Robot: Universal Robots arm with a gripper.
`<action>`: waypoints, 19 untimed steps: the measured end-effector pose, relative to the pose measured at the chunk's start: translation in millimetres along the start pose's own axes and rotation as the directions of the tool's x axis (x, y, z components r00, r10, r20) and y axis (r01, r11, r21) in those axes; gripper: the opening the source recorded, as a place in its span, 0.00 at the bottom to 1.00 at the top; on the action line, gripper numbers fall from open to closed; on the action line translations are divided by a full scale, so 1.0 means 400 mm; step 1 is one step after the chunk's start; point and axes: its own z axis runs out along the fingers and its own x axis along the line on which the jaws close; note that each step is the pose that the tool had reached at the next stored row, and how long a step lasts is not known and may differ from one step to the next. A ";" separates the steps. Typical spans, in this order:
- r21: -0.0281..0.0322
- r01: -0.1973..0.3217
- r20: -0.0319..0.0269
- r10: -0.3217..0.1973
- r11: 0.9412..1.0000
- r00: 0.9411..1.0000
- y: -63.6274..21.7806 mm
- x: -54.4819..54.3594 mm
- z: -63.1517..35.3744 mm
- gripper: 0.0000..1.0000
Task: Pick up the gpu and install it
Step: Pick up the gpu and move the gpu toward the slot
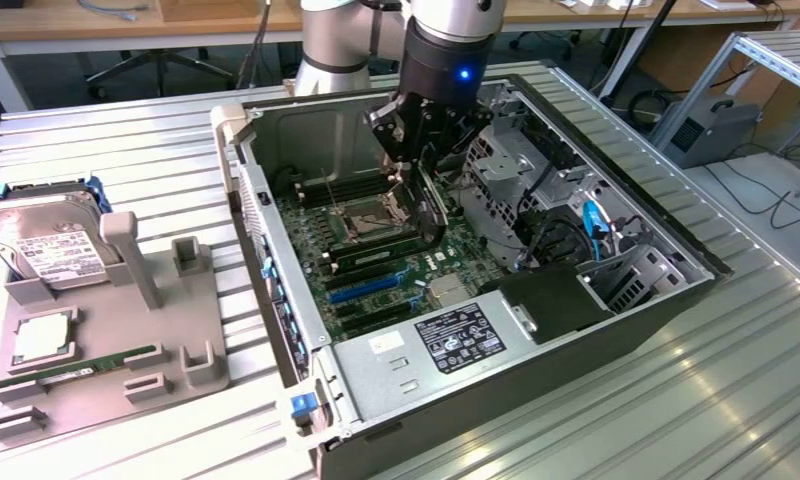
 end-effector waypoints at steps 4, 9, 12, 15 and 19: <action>0.000 0.000 0.000 0.000 1.000 1.000 0.000 -0.003 0.004 0.27; 0.000 0.000 0.000 0.000 1.000 1.000 0.001 -0.008 0.008 0.27; 0.000 0.000 0.000 0.000 1.000 1.000 0.001 -0.010 0.009 0.27; 0.000 0.000 0.000 0.000 1.000 1.000 0.001 -0.010 0.009 0.27; 0.000 0.000 0.000 0.000 1.000 1.000 0.001 -0.010 0.009 0.27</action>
